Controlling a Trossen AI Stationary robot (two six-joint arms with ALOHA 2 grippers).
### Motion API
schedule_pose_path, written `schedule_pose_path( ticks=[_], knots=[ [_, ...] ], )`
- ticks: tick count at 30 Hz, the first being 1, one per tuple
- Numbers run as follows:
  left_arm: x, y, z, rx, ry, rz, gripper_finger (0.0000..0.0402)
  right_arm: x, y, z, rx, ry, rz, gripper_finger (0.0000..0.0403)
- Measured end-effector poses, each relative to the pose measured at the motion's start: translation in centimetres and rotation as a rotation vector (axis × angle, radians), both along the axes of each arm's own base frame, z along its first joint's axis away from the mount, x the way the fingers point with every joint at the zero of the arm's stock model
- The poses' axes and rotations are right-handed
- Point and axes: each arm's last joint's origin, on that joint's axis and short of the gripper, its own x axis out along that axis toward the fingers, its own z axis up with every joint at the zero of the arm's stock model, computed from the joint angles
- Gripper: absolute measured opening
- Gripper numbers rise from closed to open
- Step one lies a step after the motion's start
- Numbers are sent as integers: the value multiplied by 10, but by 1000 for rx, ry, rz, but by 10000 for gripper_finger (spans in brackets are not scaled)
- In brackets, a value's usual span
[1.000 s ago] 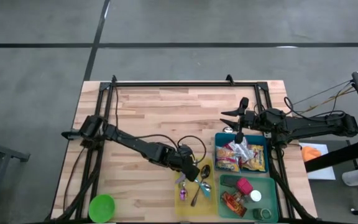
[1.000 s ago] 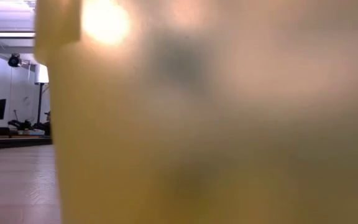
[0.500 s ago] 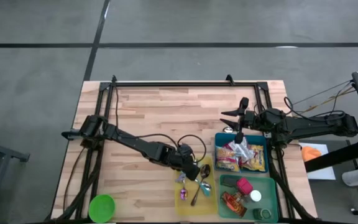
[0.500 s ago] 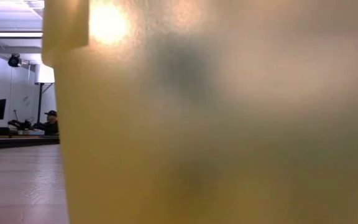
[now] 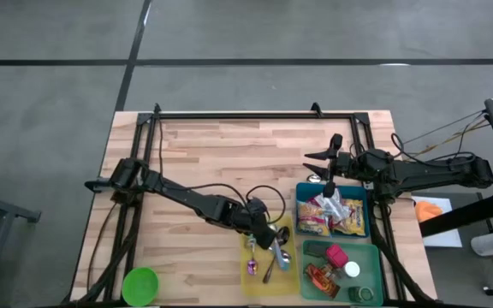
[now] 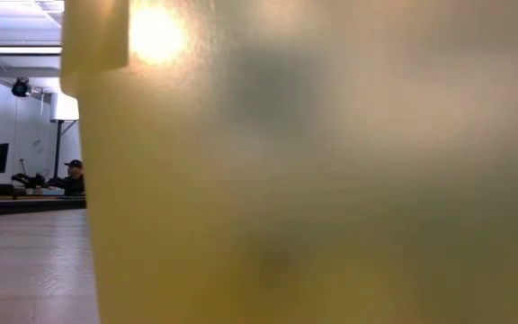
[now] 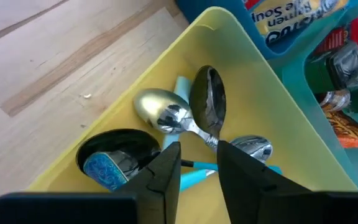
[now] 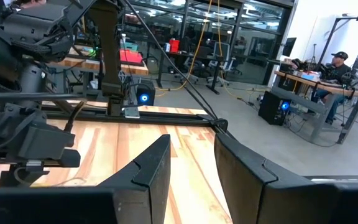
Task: Pick & Place Food Item
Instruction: Put the purple spoon into the yellow bin, then return to Home Position
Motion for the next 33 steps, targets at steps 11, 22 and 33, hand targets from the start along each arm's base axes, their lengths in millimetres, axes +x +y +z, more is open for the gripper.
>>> schedule_pose_path(
  ticks=[11, 22, 33],
  knots=[
    [-4, -1, 36, 258, -148, -245, 108, 0, 0, 0, 0, 0, -1, 121],
    [-5, 32, 73, 495, -256, -360, 105, 0, 0, 0, 0, -1, 0, 121],
    [-23, 60, 107, 651, -282, -451, 86, 0, 0, 0, 0, 0, 0, 121]
  ],
)
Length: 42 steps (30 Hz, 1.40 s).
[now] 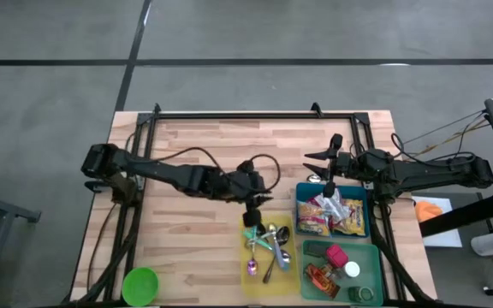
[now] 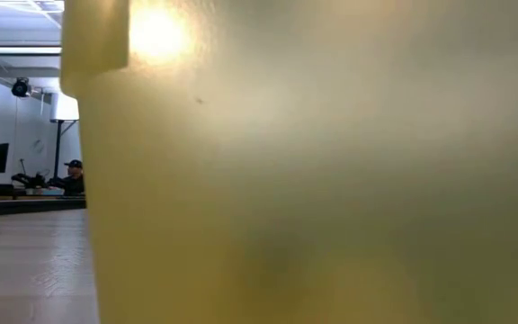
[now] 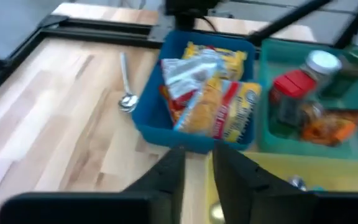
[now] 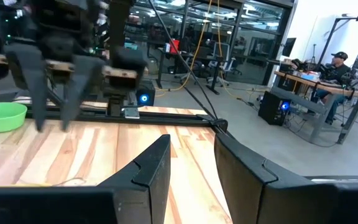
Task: Pick & Place Food Item
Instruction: Return to Home Position
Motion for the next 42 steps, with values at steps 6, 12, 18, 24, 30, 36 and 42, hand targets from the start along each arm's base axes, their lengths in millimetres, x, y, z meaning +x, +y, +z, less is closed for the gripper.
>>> schedule_pose_path(
  ticks=[6, 12, 18, 24, 30, 36, 42],
  knots=[
    [-27, 9, 6, 90, -24, 43, 8, 0, 0, 0, 0, 0, 0, 121],
    [-71, 22, 1, 169, -129, 14, 1, 0, 0, 0, 0, 0, 0, 121],
    [-130, 30, -14, 349, -204, -84, 1, 0, 0, 0, 0, 0, 0, 121],
    [-187, 38, -27, 263, -287, -31, 0, 0, 0, 0, 0, 0, 0, 121],
    [-227, 41, -43, 290, -363, -111, 0, 0, 0, 0, 0, 0, 0, 121],
    [-255, 44, -67, 320, -415, -139, 0, 0, 0, 0, 0, 0, 0, 121],
    [-277, 46, -88, 350, -473, -173, 0, 0, 0, 0, 0, 0, 0, 121]
  ],
)
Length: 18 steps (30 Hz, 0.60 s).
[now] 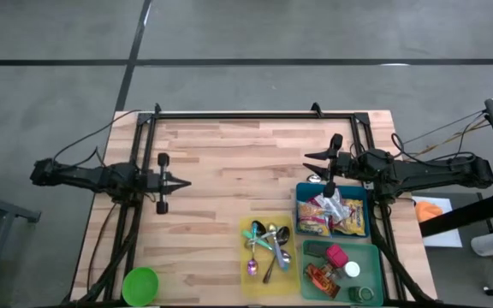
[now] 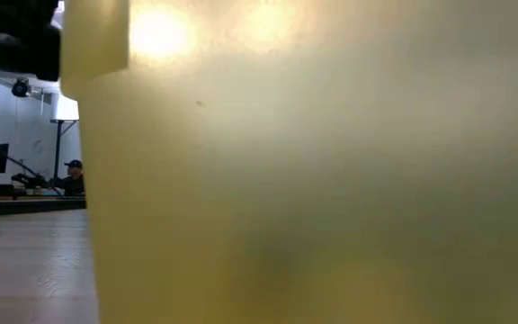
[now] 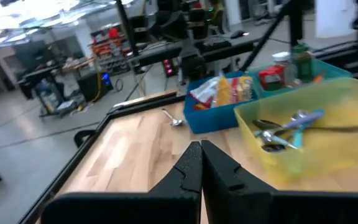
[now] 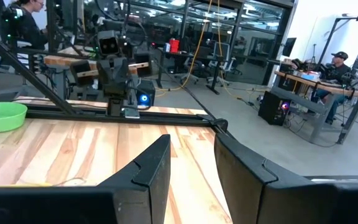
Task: Pick & Place Food Item
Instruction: Return to Home Position
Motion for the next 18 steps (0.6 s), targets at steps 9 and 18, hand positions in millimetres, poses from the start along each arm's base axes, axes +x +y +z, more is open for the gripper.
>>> schedule_pose_path(
  ticks=[9, 18],
  knots=[
    [-21, 2, -16, 19, -34, -46, 0, 0, 0, 0, 0, 0, 0, 121],
    [-23, 2, -16, 23, 10, -55, 0, 0, 0, -1, 0, 8, 1, 121]
  ],
)
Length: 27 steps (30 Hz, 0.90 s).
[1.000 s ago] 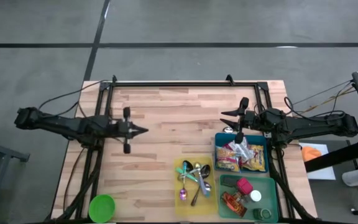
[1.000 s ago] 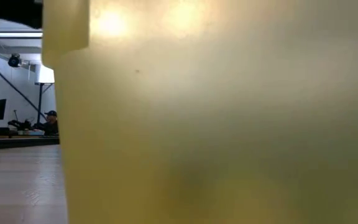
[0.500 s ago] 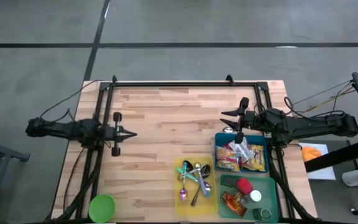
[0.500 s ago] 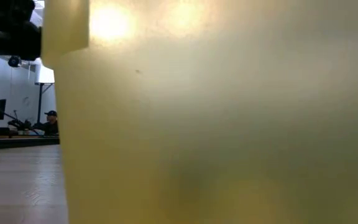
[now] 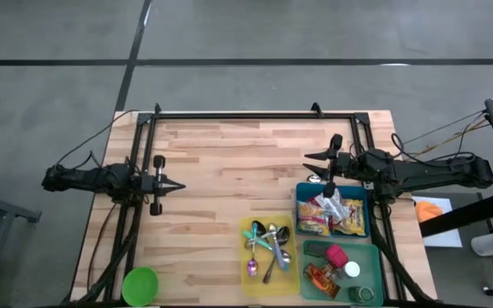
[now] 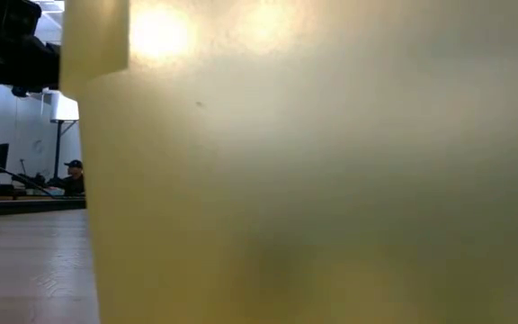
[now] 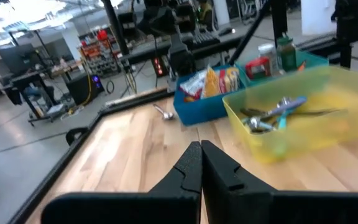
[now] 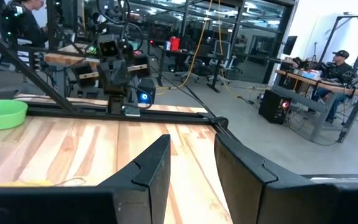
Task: Pick & Place Food Item
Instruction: Return to Home Position
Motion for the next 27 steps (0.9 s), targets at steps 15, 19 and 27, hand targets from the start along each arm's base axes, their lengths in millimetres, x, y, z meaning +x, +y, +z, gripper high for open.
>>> schedule_pose_path(
  ticks=[15, 19, 27],
  knots=[
    [2, 0, -10, 8, 52, 0, 0, 0, 0, 0, 0, 0, 0, 121],
    [2, 0, -13, 12, 83, 0, 0, 0, 0, 0, 0, 0, 0, 121],
    [0, 0, -20, 22, 169, 1, 0, 0, 0, 0, 0, 0, 0, 121]
  ],
)
